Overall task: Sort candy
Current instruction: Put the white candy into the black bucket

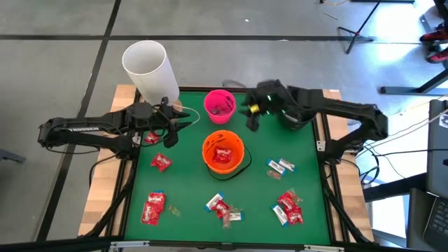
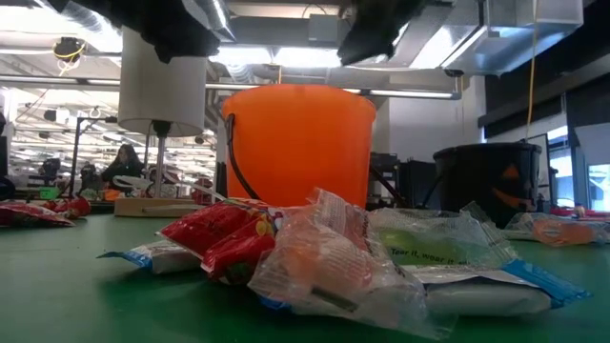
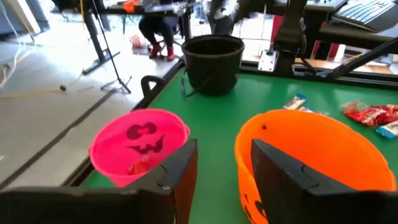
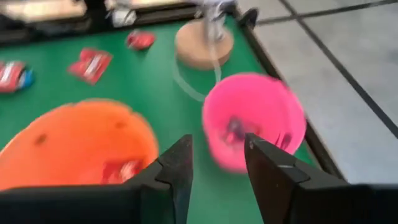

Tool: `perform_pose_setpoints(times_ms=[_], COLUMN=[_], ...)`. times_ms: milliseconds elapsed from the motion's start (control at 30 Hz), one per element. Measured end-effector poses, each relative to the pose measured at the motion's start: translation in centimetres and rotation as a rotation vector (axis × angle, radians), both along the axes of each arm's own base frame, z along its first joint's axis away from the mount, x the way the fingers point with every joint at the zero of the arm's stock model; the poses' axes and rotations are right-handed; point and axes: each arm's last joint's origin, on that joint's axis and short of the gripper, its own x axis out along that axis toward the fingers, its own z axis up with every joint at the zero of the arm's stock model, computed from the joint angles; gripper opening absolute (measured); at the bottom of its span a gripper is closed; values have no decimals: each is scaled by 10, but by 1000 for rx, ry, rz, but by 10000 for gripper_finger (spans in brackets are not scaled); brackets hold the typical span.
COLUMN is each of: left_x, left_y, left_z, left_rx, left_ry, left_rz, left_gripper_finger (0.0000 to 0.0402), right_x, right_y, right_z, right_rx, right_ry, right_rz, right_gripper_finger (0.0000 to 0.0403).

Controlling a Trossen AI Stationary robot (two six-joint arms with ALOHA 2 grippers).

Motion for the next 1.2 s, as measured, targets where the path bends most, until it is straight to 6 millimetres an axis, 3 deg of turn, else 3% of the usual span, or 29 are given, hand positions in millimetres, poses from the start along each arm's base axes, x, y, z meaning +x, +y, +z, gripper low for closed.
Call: perform_pose_setpoints(times_ms=[167, 467, 667, 800, 1200], left_x=[-3, 2, 3, 3, 3], left_y=[0, -1, 0, 0, 0], left_z=[2, -32, -26, -20, -19], left_rx=[19, -13, 3, 15, 7], left_ry=[-22, -135, -218, -288, -293], left_rz=[-4, -26, -27, -30, -30], left_gripper_finger=[141, 141, 141, 141, 141], right_x=[-32, -101, -126, -137, -144], right_y=[46, 112, 127, 132, 133], right_z=[-18, -111, -156, -175, -200], right_rx=[31, 159, 285, 327, 376], right_ry=[43, 145, 223, 274, 206], right_rz=[-69, -164, -270, -296, -343], right_gripper_finger=[129, 128, 128, 128, 128])
